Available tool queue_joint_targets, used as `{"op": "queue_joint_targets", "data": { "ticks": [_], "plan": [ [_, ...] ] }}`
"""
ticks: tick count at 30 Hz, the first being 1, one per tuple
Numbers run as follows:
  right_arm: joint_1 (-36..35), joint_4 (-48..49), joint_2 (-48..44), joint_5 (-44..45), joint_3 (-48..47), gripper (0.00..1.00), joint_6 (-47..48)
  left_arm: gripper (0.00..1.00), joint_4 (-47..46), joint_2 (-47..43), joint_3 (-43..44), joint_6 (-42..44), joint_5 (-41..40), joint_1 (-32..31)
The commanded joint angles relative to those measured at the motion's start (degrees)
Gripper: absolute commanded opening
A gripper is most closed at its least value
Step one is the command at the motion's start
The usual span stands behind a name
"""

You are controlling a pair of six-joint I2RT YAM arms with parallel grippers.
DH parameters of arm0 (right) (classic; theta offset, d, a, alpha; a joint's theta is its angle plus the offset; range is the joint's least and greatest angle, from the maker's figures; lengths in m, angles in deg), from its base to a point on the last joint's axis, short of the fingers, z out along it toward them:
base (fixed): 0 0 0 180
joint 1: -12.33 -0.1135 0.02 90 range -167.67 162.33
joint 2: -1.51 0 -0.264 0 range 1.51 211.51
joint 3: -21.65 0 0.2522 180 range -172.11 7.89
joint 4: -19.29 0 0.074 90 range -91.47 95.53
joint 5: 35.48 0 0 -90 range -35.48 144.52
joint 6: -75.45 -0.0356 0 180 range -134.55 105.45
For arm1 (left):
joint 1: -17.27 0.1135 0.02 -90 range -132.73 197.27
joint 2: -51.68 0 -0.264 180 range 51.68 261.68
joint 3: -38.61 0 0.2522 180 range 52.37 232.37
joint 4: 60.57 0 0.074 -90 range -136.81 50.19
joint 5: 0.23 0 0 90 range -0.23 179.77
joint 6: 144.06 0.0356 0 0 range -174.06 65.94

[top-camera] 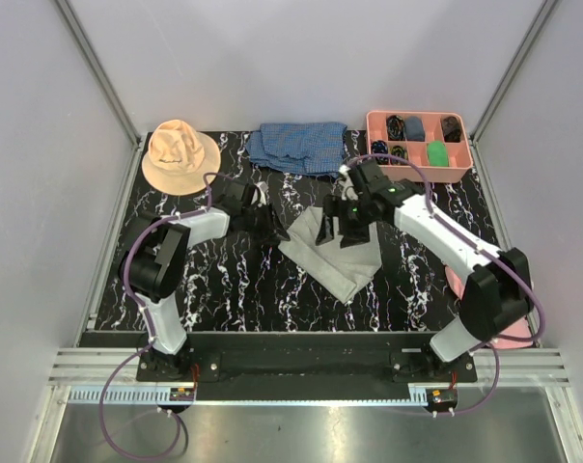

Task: Fold the napkin, place the utensils inside, and roll it up
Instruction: Roll the napkin with the utensil

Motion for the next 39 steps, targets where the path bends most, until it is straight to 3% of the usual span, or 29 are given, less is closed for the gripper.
{"op": "queue_joint_targets", "data": {
  "ticks": [1,5,23,32,36,39],
  "plan": [
    [-6.0,2.6,6.4,5.3,-4.7,0.78,6.1,0.39,0.5,0.5,2.3,0.8,0.3,-0.2],
    [-9.7,5.2,10.4,9.4,-5.1,0.79,8.0,0.39,0.8,0.7,2.9,0.8,0.5,-0.2],
    [-12.9,16.9,15.8,16.7,5.2,0.79,8.7,0.38,2.2,0.6,3.6,1.4,0.4,-0.3],
    [-14.7,16.6,8.7,26.5,7.0,0.8,6.2,0.38,2.9,1.1,4.2,1.4,0.7,-0.2],
    [-15.3,16.6,5.0,26.6,7.2,0.81,8.2,0.38,2.9,1.0,4.2,1.3,0.7,-0.2],
    [-15.7,16.9,4.0,22.1,7.1,0.81,9.8,0.38,3.0,0.8,4.2,1.4,0.6,-0.2]
  ]
}}
